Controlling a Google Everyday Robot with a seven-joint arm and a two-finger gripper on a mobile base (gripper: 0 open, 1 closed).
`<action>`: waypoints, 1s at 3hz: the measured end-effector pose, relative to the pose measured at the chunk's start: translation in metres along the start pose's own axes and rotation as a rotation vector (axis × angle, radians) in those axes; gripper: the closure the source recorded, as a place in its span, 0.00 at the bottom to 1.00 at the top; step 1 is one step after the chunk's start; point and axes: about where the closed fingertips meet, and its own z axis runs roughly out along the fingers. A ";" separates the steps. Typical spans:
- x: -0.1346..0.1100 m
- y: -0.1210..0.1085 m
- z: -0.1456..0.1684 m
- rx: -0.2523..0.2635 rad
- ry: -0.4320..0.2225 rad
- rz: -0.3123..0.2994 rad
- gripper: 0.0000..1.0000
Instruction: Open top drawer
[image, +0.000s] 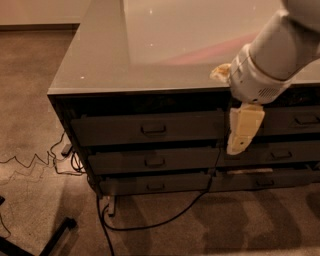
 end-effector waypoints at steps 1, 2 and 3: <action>-0.006 -0.008 0.039 -0.046 -0.028 -0.031 0.00; -0.005 -0.008 0.041 -0.050 -0.029 -0.030 0.00; -0.005 -0.004 0.046 -0.059 -0.031 -0.016 0.00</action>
Offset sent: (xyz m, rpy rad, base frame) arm 0.0151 0.0147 -0.0296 0.0136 0.0334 0.0430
